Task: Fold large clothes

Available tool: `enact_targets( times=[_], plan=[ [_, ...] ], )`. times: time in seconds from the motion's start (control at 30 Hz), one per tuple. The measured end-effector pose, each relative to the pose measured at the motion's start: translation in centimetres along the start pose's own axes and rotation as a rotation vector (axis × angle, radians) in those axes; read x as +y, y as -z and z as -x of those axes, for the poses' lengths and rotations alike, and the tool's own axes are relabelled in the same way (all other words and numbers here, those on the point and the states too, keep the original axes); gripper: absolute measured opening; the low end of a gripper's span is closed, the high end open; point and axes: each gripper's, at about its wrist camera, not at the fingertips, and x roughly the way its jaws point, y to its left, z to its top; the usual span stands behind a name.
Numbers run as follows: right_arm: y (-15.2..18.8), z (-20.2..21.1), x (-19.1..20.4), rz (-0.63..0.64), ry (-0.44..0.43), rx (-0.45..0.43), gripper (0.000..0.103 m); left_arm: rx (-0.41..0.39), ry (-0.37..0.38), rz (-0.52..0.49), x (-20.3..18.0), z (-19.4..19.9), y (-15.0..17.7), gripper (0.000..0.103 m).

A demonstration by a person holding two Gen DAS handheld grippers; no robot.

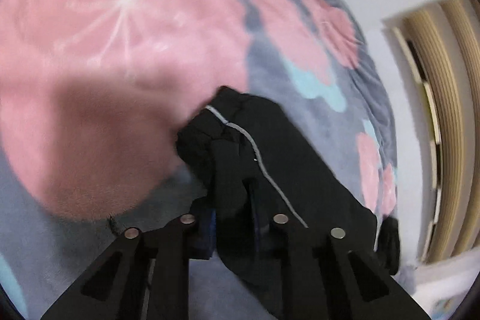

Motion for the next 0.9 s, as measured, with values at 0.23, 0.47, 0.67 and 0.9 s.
enact_targets(
  times=[0.23, 0.47, 0.67, 0.9],
  plan=[
    [-0.8, 0.1, -0.3, 0.012, -0.064, -0.025, 0.071, -0.093, 0.106, -0.217, -7.7, 7.2, 2.4, 0.014],
    [-0.5, 0.3, -3.3, -0.004, -0.119, -0.064, 0.071, -0.097, 0.192, -0.474, -18.0, 12.0, 9.0, 0.014],
    [0.1, 1.0, -7.1, -0.059, -0.138, -0.097, 0.071, -0.038, 0.320, -0.671, -28.2, 13.1, 18.3, 0.014],
    [1.3, 2.0, -12.5, -0.115, -0.086, -0.155, 0.071, 0.113, 0.449, -0.846, -38.4, 11.3, 29.9, 0.014]
  ],
)
